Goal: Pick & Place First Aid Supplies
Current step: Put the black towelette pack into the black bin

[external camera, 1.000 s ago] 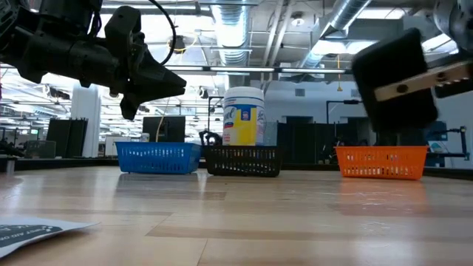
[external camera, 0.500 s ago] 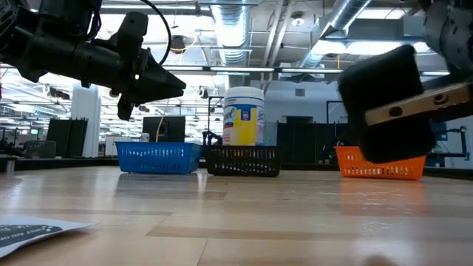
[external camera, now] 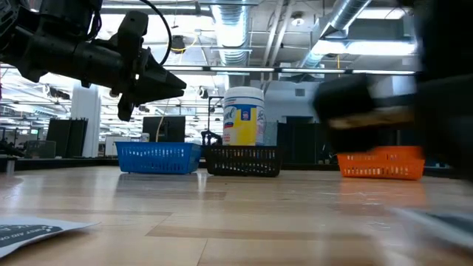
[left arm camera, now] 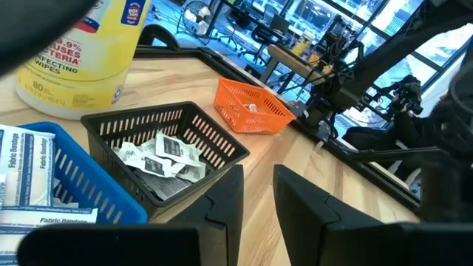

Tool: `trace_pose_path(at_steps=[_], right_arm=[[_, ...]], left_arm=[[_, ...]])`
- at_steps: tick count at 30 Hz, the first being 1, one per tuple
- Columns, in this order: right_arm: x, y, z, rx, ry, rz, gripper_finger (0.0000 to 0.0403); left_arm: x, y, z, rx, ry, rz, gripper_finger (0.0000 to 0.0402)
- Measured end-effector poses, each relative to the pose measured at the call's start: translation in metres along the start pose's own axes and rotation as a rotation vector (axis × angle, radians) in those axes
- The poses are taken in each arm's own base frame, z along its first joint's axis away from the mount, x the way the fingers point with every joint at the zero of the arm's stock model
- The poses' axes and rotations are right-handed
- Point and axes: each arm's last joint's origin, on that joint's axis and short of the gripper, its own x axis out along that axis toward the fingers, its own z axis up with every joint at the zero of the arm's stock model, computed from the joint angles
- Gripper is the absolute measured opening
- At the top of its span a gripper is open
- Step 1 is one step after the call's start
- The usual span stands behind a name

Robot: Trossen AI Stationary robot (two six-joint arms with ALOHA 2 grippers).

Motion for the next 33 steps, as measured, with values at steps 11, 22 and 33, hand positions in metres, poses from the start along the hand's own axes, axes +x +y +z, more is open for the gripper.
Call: trace_pose_path(at_steps=[11, 22, 33], right_arm=[[-0.059, -0.065, -0.020, 0.137, 0.182, -0.411, 0.0001], [-0.076, -0.066, -0.011, 0.190, 0.139, -0.480, 0.0001], [-0.083, -0.073, -0.009, 0.279, 0.093, -0.559, 0.0046]], left_arm=[[-0.001, -0.001, -0.003, 0.008, 0.023, -0.003, 0.0076], [-0.013, -0.017, -0.013, 0.008, 0.081, -0.096, 0.0076], [-0.014, -0.018, -0.013, 0.008, 0.079, -0.094, 0.0076]])
